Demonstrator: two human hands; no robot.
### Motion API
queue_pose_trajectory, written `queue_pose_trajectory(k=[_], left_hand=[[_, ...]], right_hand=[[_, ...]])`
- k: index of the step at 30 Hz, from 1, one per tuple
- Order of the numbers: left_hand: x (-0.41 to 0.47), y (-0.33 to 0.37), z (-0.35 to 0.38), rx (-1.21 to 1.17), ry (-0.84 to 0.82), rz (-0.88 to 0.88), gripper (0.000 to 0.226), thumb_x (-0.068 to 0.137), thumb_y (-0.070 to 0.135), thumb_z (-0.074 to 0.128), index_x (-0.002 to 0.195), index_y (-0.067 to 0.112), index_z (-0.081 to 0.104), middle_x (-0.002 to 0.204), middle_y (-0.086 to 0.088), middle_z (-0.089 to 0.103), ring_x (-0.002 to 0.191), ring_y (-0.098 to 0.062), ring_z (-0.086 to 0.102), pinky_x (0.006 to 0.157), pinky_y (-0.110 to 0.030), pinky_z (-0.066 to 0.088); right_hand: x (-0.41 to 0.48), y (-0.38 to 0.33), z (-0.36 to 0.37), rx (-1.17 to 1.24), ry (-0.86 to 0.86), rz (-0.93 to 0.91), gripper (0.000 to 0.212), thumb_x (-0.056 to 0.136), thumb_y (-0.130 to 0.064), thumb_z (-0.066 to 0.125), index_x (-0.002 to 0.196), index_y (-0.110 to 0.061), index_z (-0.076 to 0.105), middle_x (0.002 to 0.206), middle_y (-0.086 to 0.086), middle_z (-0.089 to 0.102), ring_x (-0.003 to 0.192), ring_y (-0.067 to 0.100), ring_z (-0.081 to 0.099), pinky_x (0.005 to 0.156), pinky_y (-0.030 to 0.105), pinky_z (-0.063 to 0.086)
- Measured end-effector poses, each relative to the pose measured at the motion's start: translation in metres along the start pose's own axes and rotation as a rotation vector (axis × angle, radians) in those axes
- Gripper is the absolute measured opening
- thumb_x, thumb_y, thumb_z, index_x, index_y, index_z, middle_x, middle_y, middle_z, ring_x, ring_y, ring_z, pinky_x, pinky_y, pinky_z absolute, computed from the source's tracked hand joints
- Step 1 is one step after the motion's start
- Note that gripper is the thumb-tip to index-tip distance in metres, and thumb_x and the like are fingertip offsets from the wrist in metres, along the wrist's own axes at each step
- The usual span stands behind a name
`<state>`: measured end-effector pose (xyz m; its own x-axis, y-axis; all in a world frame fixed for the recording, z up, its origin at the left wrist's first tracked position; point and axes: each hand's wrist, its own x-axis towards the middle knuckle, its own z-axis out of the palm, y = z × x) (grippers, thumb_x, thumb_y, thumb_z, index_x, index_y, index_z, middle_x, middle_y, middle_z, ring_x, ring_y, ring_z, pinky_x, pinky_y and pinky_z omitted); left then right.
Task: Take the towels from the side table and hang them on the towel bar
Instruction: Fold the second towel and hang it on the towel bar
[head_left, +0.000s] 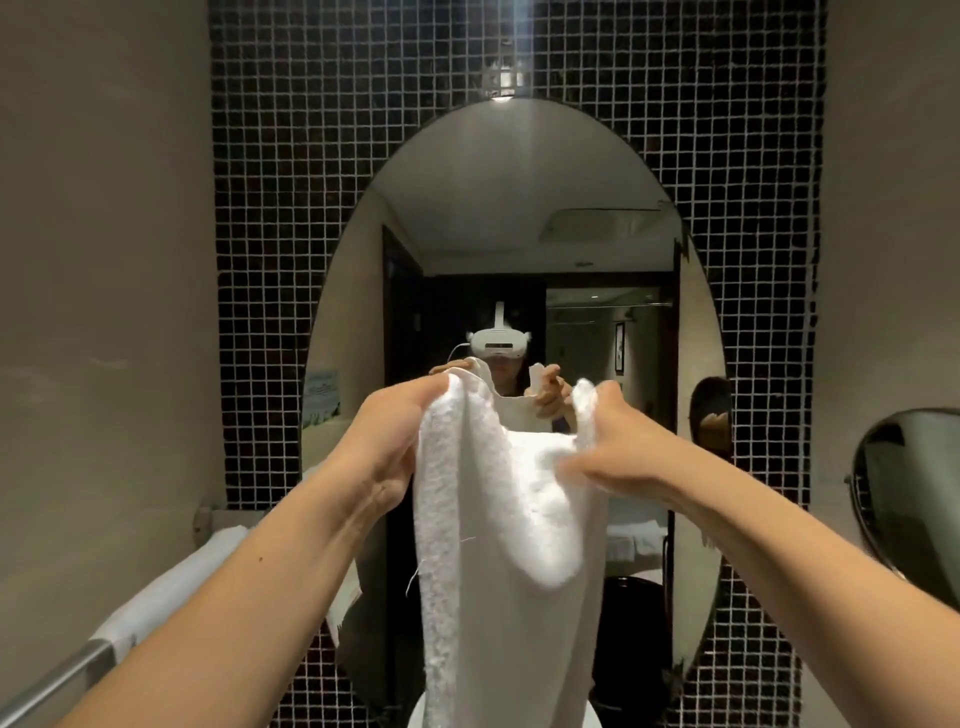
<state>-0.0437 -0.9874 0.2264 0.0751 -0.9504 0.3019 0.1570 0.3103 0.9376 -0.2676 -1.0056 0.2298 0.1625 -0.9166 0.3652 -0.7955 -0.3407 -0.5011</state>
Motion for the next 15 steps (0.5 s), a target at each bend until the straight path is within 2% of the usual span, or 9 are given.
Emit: queue_pose_trajectory(k=[2, 4, 6, 8, 9, 10, 12, 13, 15], left_hand=[[0.004, 0.0, -0.004, -0.008, -0.007, -0.012, 0.027, 0.094, 0.024, 0.061, 0.108, 0.01, 0.079, 0.118, -0.018, 0.074, 0.1, -0.031, 0.073, 0.089, -0.044, 0.059], [0.005, -0.002, -0.005, -0.008, -0.017, -0.025, 0.029, 0.098, 0.024, 0.056, 0.111, 0.013, 0.079, 0.118, -0.017, 0.074, 0.1, -0.031, 0.073, 0.084, -0.041, 0.061], [0.004, -0.006, -0.001, 0.01, -0.027, -0.03, 0.029, 0.098, 0.022, 0.055, 0.112, 0.012, 0.078, 0.116, -0.017, 0.075, 0.102, -0.032, 0.073, 0.083, -0.04, 0.062], [0.001, -0.014, 0.007, 0.073, -0.023, -0.01, 0.027, 0.097, 0.02, 0.056, 0.11, 0.009, 0.078, 0.111, -0.017, 0.076, 0.098, -0.031, 0.074, 0.077, -0.036, 0.06], [-0.001, -0.019, 0.011, 0.107, -0.034, 0.012, 0.026, 0.097, 0.019, 0.057, 0.11, 0.008, 0.077, 0.11, -0.018, 0.076, 0.097, -0.031, 0.074, 0.077, -0.036, 0.059], [-0.003, -0.024, 0.015, 0.126, -0.065, 0.032, 0.025, 0.097, 0.018, 0.057, 0.112, 0.009, 0.076, 0.11, -0.019, 0.076, 0.098, -0.032, 0.074, 0.078, -0.037, 0.058], [-0.004, -0.031, 0.021, 0.129, -0.119, 0.039, 0.024, 0.1, 0.02, 0.058, 0.112, 0.01, 0.076, 0.108, -0.017, 0.077, 0.094, -0.028, 0.076, 0.074, -0.033, 0.06], [-0.006, -0.031, 0.024, 0.13, -0.115, 0.044, 0.023, 0.102, 0.022, 0.058, 0.109, 0.011, 0.077, 0.103, -0.013, 0.079, 0.085, -0.019, 0.077, 0.066, -0.026, 0.059], [-0.006, -0.034, 0.022, 0.133, -0.101, 0.077, 0.024, 0.104, 0.026, 0.056, 0.104, 0.016, 0.078, 0.093, 0.0, 0.081, 0.071, -0.002, 0.075, 0.051, -0.013, 0.053]], right_hand=[[0.002, 0.001, 0.002, -0.097, 0.136, 0.004, 0.062, 0.089, -0.034, 0.073, 0.135, -0.007, 0.042, 0.088, -0.005, 0.05, 0.078, 0.011, 0.053, 0.059, 0.025, 0.043], [0.002, 0.005, 0.004, -0.051, 0.339, -0.03, 0.053, 0.088, -0.035, 0.072, 0.13, -0.011, 0.052, 0.086, -0.005, 0.051, 0.079, 0.014, 0.054, 0.058, 0.024, 0.04], [0.001, 0.004, 0.009, 0.196, 0.45, -0.043, 0.044, 0.086, -0.033, 0.073, 0.122, -0.012, 0.059, 0.088, -0.003, 0.056, 0.082, 0.016, 0.059, 0.06, 0.03, 0.048], [-0.004, -0.005, 0.02, 0.511, 0.4, 0.009, 0.029, 0.082, -0.036, 0.078, 0.091, -0.014, 0.062, 0.083, 0.003, 0.064, 0.08, 0.02, 0.066, 0.07, 0.043, 0.059], [-0.006, -0.009, 0.028, 0.595, 0.362, 0.017, 0.033, 0.08, -0.043, 0.08, 0.081, -0.016, 0.061, 0.079, 0.005, 0.068, 0.076, 0.021, 0.07, 0.07, 0.043, 0.061], [-0.007, -0.012, 0.037, 0.648, 0.326, 0.004, 0.038, 0.079, -0.048, 0.081, 0.08, -0.016, 0.061, 0.077, 0.005, 0.07, 0.072, 0.018, 0.073, 0.064, 0.039, 0.062], [-0.013, -0.019, 0.052, 0.738, 0.274, -0.084, 0.033, 0.085, -0.04, 0.08, 0.097, -0.013, 0.064, 0.083, 0.002, 0.072, 0.072, 0.007, 0.073, 0.055, 0.019, 0.056], [-0.017, -0.021, 0.058, 0.77, 0.264, -0.112, 0.028, 0.089, -0.03, 0.078, 0.105, -0.014, 0.063, 0.088, 0.0, 0.071, 0.075, 0.005, 0.072, 0.056, 0.012, 0.052], [-0.022, -0.019, 0.066, 0.816, 0.273, -0.145, 0.023, 0.091, -0.017, 0.074, 0.11, -0.021, 0.061, 0.095, -0.006, 0.07, 0.083, 0.004, 0.071, 0.063, 0.012, 0.054]])
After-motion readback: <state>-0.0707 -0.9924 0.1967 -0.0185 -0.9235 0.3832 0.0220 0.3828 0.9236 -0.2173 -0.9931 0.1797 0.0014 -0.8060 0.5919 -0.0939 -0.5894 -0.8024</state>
